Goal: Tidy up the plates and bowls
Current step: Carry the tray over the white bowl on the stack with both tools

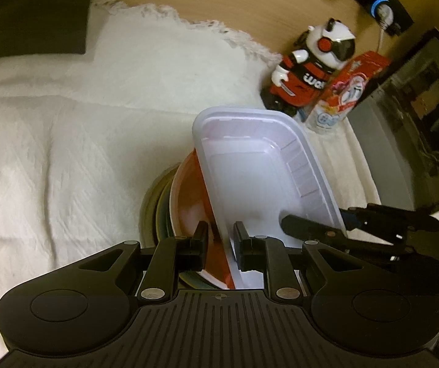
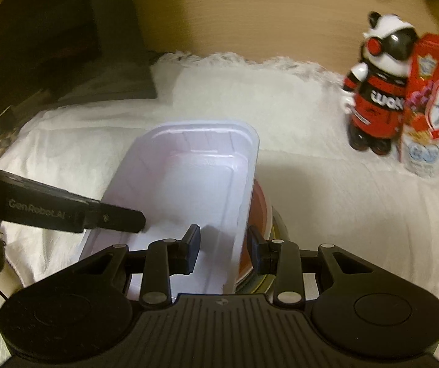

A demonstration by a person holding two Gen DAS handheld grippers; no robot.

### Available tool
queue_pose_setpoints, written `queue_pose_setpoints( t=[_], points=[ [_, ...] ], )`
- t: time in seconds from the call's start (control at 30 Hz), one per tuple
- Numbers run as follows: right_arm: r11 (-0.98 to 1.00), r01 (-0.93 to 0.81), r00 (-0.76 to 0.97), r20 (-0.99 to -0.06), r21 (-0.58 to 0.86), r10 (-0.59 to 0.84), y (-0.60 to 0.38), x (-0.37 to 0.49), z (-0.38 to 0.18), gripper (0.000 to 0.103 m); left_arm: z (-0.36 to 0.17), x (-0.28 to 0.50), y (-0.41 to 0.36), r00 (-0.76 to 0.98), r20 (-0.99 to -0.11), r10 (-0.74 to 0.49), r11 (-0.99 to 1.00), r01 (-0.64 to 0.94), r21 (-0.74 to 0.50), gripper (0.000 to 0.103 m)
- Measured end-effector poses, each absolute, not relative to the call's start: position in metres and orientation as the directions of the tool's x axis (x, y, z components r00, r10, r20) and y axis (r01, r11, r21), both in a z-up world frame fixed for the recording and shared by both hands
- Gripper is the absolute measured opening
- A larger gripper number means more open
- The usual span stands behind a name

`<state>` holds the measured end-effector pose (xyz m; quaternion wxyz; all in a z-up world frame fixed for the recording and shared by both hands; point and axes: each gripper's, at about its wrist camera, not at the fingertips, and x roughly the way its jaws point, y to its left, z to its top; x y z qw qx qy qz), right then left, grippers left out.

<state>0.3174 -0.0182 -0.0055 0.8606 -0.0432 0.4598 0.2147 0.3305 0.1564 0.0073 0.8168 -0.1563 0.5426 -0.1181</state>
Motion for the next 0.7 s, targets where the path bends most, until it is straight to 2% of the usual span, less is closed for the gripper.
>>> queue_pose_setpoints(
  t=[0.23,0.4,0.7],
  points=[
    [0.944,-0.317,0.555,-0.789,0.090,0.262,-0.017,0.307,-0.003,0.033,0.006,0.341,0.150,0.381,-0.849,-0.366,0.929,0.094,-0.359,0.019],
    [0.951,-0.298,0.594,-0.766,0.075,0.246,-0.024,0.319,-0.002,0.033,0.013,0.347,0.157,0.431,-0.835,-0.342,0.932,0.046,-0.358,0.019],
    [0.938,-0.326,0.624,-0.717,0.122,0.310,-0.048,0.316,0.010,0.035,0.024,0.339,0.166,0.480,-0.826,-0.295,0.932,-0.047,-0.360,0.022]
  ],
)
